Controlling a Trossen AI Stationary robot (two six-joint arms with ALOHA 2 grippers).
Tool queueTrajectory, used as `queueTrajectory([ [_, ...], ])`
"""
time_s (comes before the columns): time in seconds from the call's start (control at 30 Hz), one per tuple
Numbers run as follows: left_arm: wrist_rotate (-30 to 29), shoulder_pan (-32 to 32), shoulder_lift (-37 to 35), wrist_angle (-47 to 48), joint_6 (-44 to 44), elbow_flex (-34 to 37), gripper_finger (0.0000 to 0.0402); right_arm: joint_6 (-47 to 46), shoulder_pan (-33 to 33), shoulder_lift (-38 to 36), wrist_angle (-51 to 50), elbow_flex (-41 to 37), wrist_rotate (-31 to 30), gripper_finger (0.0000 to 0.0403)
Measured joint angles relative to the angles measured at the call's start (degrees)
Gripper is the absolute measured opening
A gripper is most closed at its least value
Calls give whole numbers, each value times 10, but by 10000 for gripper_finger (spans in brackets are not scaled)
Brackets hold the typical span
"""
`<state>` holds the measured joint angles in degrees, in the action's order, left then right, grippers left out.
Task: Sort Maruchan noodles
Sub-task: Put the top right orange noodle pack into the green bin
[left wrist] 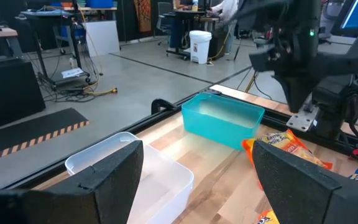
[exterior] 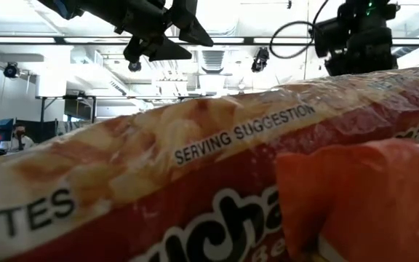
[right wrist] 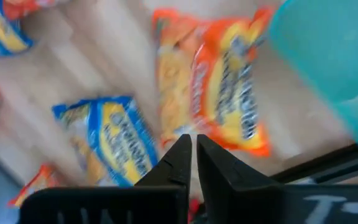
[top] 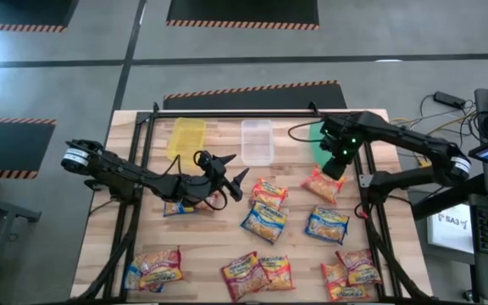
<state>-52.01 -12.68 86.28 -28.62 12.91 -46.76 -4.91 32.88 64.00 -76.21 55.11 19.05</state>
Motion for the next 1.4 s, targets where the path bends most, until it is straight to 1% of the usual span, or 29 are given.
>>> queueTrajectory([
  [0.1,0,6,3,-1,0,-1,286,-2,0,9,-8,-25,36,34],
  [0.2,10,15,13,-1,0,-4,286,-14,-1,12,-6,-47,52,53],
  [0.27,61,23,22,1,2,-8,286,-26,-1,11,-6,-61,52,69],
  [0.33,133,32,36,1,27,-20,286,-45,-1,9,-6,-72,54,87],
  [0.37,160,36,44,1,46,-28,286,-57,-1,9,-6,-76,57,97],
  [0.43,179,39,62,-4,54,-48,286,-82,-1,9,-6,-82,68,116],
  [0.53,188,39,96,-36,10,-69,286,-122,-2,9,-6,-88,70,144],
  [0.67,259,48,147,-61,-4,-92,286,-151,-1,9,-6,-90,69,175],
  [0.73,279,58,170,-64,-3,-102,286,-152,-1,9,-6,-90,69,185],
  [0.87,295,77,208,-68,-6,-125,286,-150,-1,9,-3,-90,69,188],
  [0.93,326,81,221,-68,2,-136,286,-146,-1,9,-2,-90,69,185],
  [0.97,355,82,225,-65,9,-142,286,-144,-1,8,-2,-90,67,184],
  [1.07,467,79,242,-44,27,-164,286,-136,-1,7,0,-90,64,178],
  [1.23,495,79,246,56,30,-216,286,-120,-1,6,5,-90,62,171],
  [1.4,536,79,246,126,3,-265,286,-119,-1,5,7,-90,35,171],
])
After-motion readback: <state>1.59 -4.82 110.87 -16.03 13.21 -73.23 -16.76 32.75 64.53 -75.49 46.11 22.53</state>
